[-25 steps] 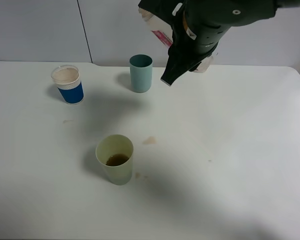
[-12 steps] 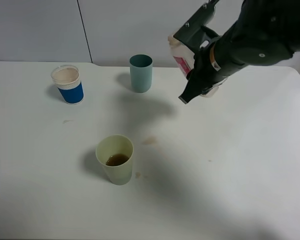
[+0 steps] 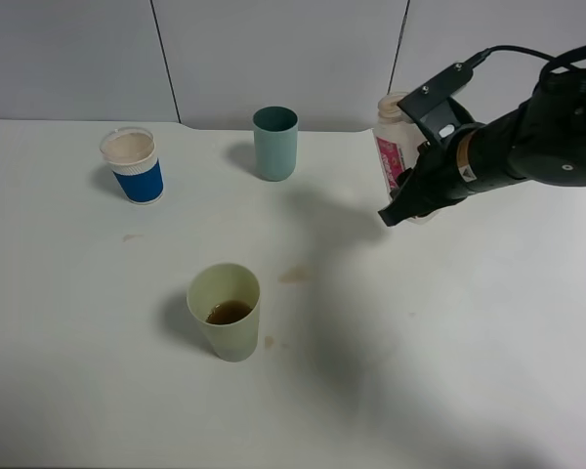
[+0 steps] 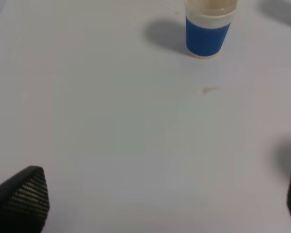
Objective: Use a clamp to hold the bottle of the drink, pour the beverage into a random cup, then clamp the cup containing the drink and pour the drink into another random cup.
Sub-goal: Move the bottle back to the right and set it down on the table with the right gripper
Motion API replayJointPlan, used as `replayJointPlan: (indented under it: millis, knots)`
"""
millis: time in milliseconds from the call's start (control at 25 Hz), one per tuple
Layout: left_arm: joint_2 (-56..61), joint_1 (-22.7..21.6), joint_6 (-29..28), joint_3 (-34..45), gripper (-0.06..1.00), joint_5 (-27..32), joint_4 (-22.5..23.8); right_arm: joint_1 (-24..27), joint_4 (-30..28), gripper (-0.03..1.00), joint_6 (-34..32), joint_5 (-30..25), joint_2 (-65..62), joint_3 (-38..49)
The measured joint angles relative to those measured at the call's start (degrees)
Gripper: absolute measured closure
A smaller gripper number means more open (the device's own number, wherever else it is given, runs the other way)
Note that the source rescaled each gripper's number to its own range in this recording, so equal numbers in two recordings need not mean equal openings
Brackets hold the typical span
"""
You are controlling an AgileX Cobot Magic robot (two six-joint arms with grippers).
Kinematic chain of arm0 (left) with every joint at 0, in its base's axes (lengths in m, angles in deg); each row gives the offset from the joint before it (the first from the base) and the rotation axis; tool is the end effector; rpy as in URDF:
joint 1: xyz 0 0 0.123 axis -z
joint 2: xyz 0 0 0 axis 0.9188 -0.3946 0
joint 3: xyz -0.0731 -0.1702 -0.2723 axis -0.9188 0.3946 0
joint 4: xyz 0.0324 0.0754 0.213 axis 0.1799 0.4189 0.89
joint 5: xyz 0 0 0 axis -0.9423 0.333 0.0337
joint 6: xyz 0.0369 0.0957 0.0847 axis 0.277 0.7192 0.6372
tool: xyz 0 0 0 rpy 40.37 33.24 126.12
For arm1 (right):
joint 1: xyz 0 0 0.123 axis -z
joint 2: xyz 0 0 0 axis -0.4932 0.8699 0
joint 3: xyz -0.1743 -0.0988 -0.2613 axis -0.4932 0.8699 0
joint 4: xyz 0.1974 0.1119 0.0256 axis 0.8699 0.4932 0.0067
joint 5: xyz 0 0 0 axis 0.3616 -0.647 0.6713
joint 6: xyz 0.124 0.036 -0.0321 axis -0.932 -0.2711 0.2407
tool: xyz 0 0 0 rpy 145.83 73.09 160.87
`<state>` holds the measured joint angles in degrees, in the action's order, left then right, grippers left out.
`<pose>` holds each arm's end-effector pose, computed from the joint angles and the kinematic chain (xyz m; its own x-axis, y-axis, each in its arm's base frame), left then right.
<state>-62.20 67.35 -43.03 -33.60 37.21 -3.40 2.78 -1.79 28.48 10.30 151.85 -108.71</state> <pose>-0.0340 0.0020 0.2487 -0.4424 -0.0035 -0.8968 -0.0047 1.0000 -0.0016 0.2946 0.1320 0.2110 -0.5198 -0.6177 -0.5901 -0.5798 0.7624 -0.2874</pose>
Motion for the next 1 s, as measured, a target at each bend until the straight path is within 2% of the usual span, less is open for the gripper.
replayJointPlan:
  millis: [120, 440, 720, 840, 1000]
  knots:
    - [0.0, 0.0, 0.0, 0.0, -0.06, 0.0, 0.0, 3.28, 0.0, 0.97, -0.05, 4.93, 0.0, 2.32]
    - [0.0, 0.0, 0.0, 0.0, -0.06, 0.0, 0.0, 10.68, 0.0, 0.97, -0.37, 12.85, 0.0, 6.14]
    - [0.0, 0.0, 0.0, 0.0, -0.06, 0.0, 0.0, 13.85, 0.0, 0.97, 0.27, 16.22, 0.0, 6.24]
    - [0.0, 0.0, 0.0, 0.0, -0.06, 0.0, 0.0, 17.49, 0.0, 0.97, 1.75, 20.47, 0.24, 6.24]
    - [0.0, 0.0, 0.0, 0.0, -0.06, 0.0, 0.0, 18.7, 0.0, 0.97, 2.01, 23.81, 2.64, 6.24]
